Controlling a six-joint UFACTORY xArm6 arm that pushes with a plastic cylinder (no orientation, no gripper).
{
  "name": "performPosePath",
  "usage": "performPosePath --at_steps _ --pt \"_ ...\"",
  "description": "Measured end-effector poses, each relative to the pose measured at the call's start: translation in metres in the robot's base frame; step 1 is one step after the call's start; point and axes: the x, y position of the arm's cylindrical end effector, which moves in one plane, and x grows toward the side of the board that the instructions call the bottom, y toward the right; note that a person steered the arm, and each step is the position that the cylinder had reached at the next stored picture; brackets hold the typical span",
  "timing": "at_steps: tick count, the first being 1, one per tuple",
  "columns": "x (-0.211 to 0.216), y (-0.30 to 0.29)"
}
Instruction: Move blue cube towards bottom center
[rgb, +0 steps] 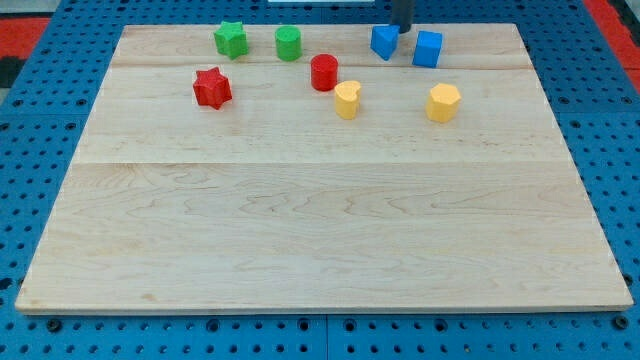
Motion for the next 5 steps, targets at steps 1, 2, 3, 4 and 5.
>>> performPosePath --at_steps 1,2,3,4,5 --pt "0.006 0.036" --pt "0.030 0.041" --pt "0.054 0.041" --pt "0.074 0.039" --pt "0.048 0.034"
